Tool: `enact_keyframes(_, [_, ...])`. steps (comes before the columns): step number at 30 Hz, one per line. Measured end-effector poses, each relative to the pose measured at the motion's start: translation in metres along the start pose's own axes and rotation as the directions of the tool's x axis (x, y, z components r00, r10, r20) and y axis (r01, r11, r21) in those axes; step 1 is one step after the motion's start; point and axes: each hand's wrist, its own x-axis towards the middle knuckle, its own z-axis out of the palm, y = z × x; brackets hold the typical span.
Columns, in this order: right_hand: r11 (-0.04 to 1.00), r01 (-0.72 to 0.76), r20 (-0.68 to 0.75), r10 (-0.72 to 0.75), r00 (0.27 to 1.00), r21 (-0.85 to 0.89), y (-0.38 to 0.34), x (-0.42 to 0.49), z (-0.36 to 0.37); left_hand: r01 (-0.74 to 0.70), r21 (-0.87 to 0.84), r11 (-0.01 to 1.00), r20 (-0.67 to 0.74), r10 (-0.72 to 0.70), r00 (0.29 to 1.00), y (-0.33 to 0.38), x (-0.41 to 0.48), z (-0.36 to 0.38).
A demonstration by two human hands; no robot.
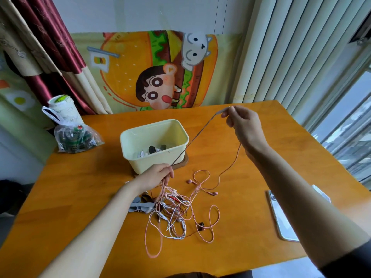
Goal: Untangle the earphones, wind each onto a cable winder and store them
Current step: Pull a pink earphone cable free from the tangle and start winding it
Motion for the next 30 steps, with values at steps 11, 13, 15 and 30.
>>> enact_keyframes(11, [0.714,0.515,0.644,-0.116,0.756,-0.475,0.005,-0.040,0.040,-0.218,0.168,0.961,-0.022,0.225,0.974,0.067,-0.004,-0.016])
enact_keyframes(13, [0.797,0.450,0.686,-0.063,0.725,-0.403,0.004,-0.043,0.047,-0.223,0.140,0.965,-0.028,0.229,0.973,0.066,-0.007,-0.014])
enact_keyframes(15, [0.864,0.369,0.677,-0.045,0.735,-0.343,0.004,-0.044,0.048,-0.230,0.091,0.969,-0.042,0.234,0.971,0.061,-0.011,-0.015])
enact_keyframes(30, [0.890,0.333,0.266,-0.254,0.930,-0.313,-0.011,-0.028,0.029,-0.080,-0.076,0.994,-0.122,0.071,0.990,-0.023,-0.004,0.011])
